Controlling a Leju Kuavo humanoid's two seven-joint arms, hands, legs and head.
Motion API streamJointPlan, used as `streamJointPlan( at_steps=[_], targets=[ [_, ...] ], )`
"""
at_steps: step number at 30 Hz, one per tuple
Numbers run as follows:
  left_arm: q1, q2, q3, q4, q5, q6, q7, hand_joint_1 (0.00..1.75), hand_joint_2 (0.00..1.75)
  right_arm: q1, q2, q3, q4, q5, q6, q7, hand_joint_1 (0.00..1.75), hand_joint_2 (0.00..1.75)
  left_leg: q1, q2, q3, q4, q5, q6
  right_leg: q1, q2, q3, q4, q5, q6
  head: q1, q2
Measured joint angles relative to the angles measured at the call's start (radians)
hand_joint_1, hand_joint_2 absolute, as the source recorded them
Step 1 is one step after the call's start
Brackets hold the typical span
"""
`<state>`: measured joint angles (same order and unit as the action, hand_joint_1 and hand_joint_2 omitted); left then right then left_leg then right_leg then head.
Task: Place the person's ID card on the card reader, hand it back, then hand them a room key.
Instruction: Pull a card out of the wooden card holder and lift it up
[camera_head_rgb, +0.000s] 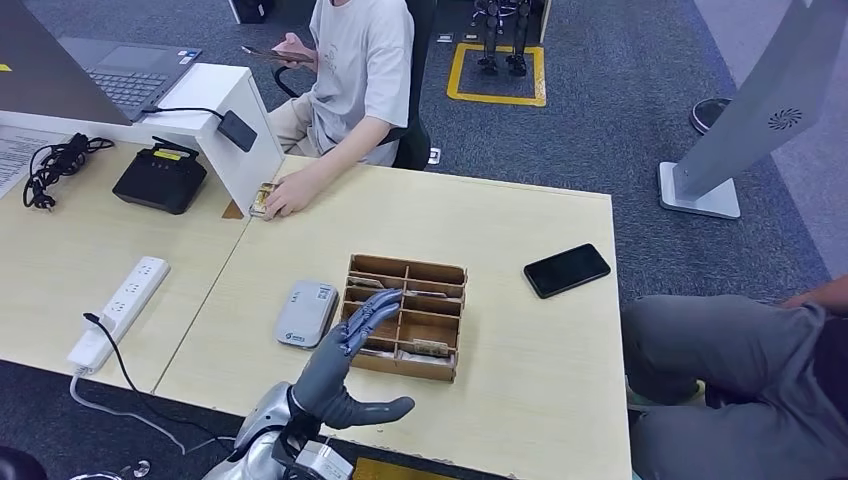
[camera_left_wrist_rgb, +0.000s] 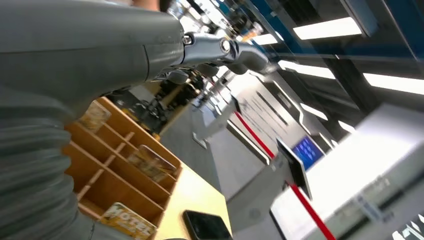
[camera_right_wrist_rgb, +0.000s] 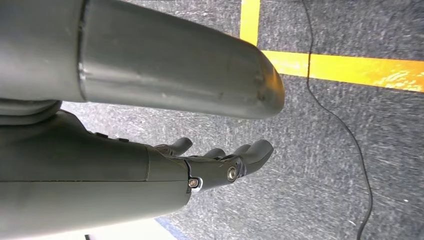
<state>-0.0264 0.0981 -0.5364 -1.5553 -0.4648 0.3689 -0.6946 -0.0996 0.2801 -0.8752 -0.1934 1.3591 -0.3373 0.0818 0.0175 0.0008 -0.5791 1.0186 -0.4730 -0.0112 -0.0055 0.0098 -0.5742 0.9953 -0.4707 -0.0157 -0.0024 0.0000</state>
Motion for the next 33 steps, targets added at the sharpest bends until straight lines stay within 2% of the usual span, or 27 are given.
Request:
streamJointPlan(
  at_steps=[5, 10, 12, 25, 28, 33],
  targets=[
    [0.067, 0.02, 0.001, -0.003, -0.088, 0.069, 0.0, 0.0, 1.75, -0.001, 0.0, -0.005, 0.0, 0.003, 0.0, -0.008, 0.0, 0.0, 0.0, -0.001, 0.0, 0.0, 0.0, 0.0, 0.0, -0.001, 0.001, 0.0, -0.001, 0.0, 0.0, 0.0],
    [0.1, 0.005, 0.054, 0.039, -0.334, 0.25, 0.016, 0.0, 1.75, -0.001, 0.0, -0.006, 0.0, 0.012, 0.004, 0.004, 0.0, 0.0, 0.0, -0.001, 0.0, 0.0, 0.0, 0.0, 0.0, -0.001, 0.001, 0.0, -0.001, 0.0, 0.0, 0.0],
    [0.104, -0.006, 0.084, 0.068, -0.386, 0.293, 0.029, 0.0, 1.75, -0.001, 0.0, -0.006, 0.0, 0.014, 0.007, 0.009, 0.0, 0.0, 0.0, -0.001, 0.0, 0.0, 0.0, 0.0, 0.0, -0.001, 0.001, 0.0, 0.0, 0.0, 0.0, 0.0],
    [0.105, -0.041, 0.165, 0.172, -0.452, 0.321, 0.03, 0.0, 1.75, -0.002, 0.0, -0.006, 0.0, 0.021, 0.008, 0.012, 0.0, 0.0, 0.0, -0.001, 0.0, 0.0, 0.0, 0.0, 0.0, -0.001, 0.001, 0.0, 0.0, 0.0, 0.0, 0.0],
    [0.105, -0.069, 0.218, 0.197, -0.54, 0.322, 0.011, 0.0, 1.75, -0.002, 0.0, -0.006, 0.0, 0.027, 0.008, 0.011, 0.0, 0.0, 0.0, -0.001, 0.0, 0.0, 0.0, 0.0, 0.0, -0.001, 0.001, 0.0, 0.0, 0.0, 0.0, 0.0],
    [0.088, -0.146, 0.355, 0.223, -0.675, 0.322, 0.002, 0.0, 1.75, -0.002, 0.0, -0.006, 0.0, 0.038, 0.008, 0.012, 0.0, 0.0, 0.0, -0.001, 0.0, 0.0, 0.0, 0.0, 0.0, -0.002, 0.001, 0.0, 0.0, 0.0, 0.0, 0.0]
  ],
)
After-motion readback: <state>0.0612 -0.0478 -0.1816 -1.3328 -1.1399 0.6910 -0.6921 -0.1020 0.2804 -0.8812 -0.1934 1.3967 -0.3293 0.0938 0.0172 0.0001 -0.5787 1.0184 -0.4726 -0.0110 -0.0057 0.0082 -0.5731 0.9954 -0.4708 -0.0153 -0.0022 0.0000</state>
